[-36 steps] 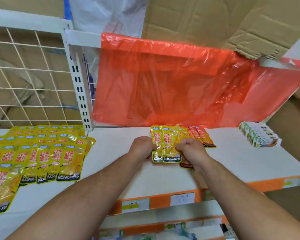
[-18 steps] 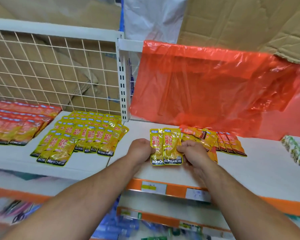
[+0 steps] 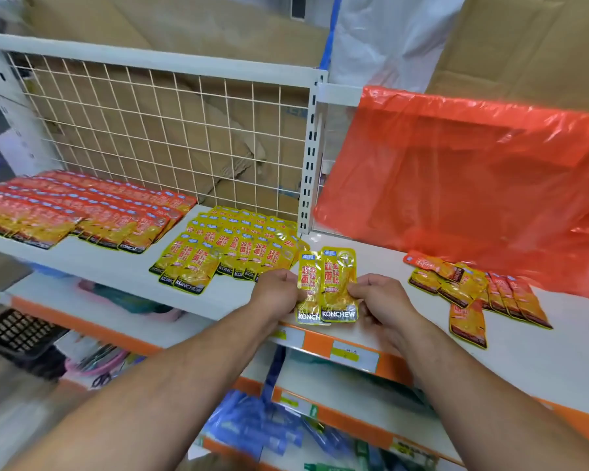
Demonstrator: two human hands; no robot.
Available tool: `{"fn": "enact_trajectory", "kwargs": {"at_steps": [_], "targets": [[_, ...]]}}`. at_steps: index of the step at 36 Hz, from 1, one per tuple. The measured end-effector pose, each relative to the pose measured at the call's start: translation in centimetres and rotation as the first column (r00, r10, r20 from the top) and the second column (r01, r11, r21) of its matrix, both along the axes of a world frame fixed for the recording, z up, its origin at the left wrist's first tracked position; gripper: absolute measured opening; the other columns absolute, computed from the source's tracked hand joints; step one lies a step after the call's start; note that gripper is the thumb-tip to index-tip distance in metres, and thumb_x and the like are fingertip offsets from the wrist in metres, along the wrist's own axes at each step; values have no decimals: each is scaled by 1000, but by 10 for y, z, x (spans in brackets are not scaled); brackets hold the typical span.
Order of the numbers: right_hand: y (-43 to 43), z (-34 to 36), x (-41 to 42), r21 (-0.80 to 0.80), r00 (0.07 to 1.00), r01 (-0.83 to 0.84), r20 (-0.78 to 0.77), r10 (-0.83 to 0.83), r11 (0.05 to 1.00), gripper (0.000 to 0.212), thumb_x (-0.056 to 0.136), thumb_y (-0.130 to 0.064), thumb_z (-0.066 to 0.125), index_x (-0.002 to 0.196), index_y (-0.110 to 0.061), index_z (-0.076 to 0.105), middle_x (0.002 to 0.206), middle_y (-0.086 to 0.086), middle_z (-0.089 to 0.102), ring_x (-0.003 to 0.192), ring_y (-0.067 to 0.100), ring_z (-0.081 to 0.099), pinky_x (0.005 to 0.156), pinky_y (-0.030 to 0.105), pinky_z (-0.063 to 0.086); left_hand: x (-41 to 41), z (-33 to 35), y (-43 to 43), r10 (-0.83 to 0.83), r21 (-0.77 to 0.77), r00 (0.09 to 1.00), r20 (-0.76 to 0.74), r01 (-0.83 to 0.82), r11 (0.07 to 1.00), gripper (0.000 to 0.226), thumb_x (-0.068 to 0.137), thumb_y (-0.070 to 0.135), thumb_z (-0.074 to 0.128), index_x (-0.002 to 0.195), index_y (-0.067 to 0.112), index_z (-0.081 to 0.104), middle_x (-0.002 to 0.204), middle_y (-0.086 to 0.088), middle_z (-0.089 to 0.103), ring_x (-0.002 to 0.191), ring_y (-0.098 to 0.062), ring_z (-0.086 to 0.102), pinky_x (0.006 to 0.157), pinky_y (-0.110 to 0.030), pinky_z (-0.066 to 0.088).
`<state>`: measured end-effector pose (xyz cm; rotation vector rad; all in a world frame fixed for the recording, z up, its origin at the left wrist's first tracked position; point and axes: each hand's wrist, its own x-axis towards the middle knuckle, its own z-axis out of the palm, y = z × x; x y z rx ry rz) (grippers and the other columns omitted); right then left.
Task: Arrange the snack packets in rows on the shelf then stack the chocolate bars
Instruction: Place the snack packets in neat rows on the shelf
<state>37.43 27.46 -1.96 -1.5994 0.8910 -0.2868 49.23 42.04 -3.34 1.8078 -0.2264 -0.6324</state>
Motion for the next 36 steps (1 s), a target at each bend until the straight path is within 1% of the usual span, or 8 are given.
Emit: {"fn": "enact_trajectory", "kwargs": {"at_steps": [3, 12, 14, 16, 20, 25, 31, 36], "targets": [[12, 0, 13, -10, 1000, -10, 7, 10, 1000, 10, 88, -10, 69, 80, -10, 63, 45, 1, 48, 34, 14, 35, 42, 23, 26, 13, -2, 14, 7, -17, 1000, 0, -7, 1000, 43, 80, -9, 68, 59, 19, 43, 56, -2, 41, 44, -12, 43, 51, -21, 36], [64, -5, 74, 14, 998, 44, 33, -45, 999, 11, 90, -6, 68, 80, -8, 63, 53, 7, 48, 36, 13, 38, 37, 19, 30, 83, -9, 68, 36, -1, 995, 90, -36, 999, 40, 78, -10, 71, 61, 14, 44, 69, -1, 51, 81, -14, 51, 54, -20, 46], [77, -7, 89, 30, 997, 63, 40, -64, 998, 12, 90, -5, 68, 80, -8, 62, 52, 6, 49, 36, 12, 40, 39, 20, 32, 103, -12, 79, 29, 32, 993, 116, -33, 999, 36, 76, -6, 75, 61, 13, 49, 77, 1, 59, 86, -14, 57, 65, -23, 50], [89, -9, 103, 34, 995, 80, 48, -82, 996, 12, 89, -4, 68, 81, -8, 61, 55, 7, 49, 37, 13, 41, 41, 22, 33, 122, -15, 87, 1, 62, 990, 144, -10, 998, 39, 74, -3, 77, 59, 17, 48, 78, 1, 59, 82, -18, 58, 72, -30, 50], [109, -15, 127, 40, 989, 131, 60, -133, 991, 18, 89, -3, 68, 78, -11, 56, 57, 7, 47, 37, 12, 42, 43, 24, 33, 153, -23, 104, -82, 163, 969, 234, 44, 986, 45, 70, -1, 76, 48, 19, 43, 48, 10, 39, 56, -19, 40, 73, -36, 52], [127, -22, 146, 44, 978, 201, 46, -203, 979, 23, 88, -2, 68, 72, -13, 56, 53, 5, 48, 35, 11, 39, 40, 18, 31, 175, -24, 118, -210, 330, 902, 377, 81, 941, 26, 75, 9, 74, 63, 16, 52, 72, -1, 58, 73, -22, 55, 63, -30, 41], [143, -30, 156, 63, 969, 247, 16, -248, 967, 21, 85, -3, 69, 73, -14, 56, 58, 10, 48, 45, 18, 40, 46, 23, 32, 188, -32, 125, -308, 386, 826, 472, 120, 915, 30, 73, 11, 71, 61, 17, 45, 62, 3, 48, 66, -23, 50, 53, -29, 34], [146, -28, 161, 53, 967, 254, 9, -255, 966, 23, 85, -2, 68, 71, -14, 54, 61, 10, 47, 46, 17, 39, 46, 23, 31, 191, -32, 129, -383, 436, 750, 539, 141, 889, 11, 75, 12, 68, 80, 14, 58, 79, -2, 62, 78, -27, 59, 63, -35, 50]]}}
